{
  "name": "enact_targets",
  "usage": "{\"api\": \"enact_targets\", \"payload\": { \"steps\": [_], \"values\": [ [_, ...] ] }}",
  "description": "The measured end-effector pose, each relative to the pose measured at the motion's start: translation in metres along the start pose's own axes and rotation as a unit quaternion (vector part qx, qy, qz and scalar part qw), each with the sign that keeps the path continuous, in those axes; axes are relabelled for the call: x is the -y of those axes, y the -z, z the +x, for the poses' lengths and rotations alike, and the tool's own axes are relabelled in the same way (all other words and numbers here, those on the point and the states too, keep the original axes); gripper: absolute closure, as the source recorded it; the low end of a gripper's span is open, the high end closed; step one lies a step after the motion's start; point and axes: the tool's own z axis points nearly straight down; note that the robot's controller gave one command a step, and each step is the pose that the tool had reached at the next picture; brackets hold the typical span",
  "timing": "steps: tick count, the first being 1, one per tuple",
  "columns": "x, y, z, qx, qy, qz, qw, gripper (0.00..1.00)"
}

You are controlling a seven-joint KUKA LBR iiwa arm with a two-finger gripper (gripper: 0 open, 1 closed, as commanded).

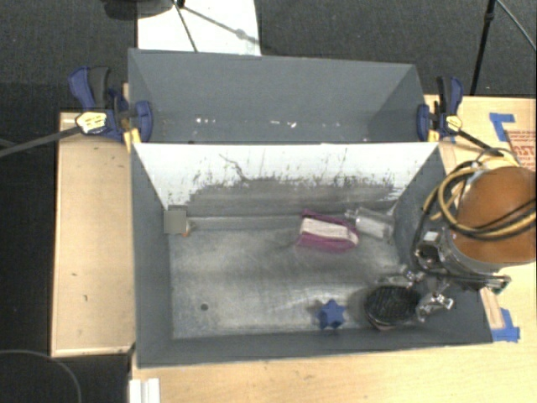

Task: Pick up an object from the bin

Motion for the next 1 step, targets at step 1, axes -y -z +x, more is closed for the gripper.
{"api": "enact_targets", "payload": {
  "steps": [1],
  "values": [
    [0.0037, 0.2398, -0.0143, -0.0015, 0.088, 0.005, 0.9961, 1.00]
  ]
}}
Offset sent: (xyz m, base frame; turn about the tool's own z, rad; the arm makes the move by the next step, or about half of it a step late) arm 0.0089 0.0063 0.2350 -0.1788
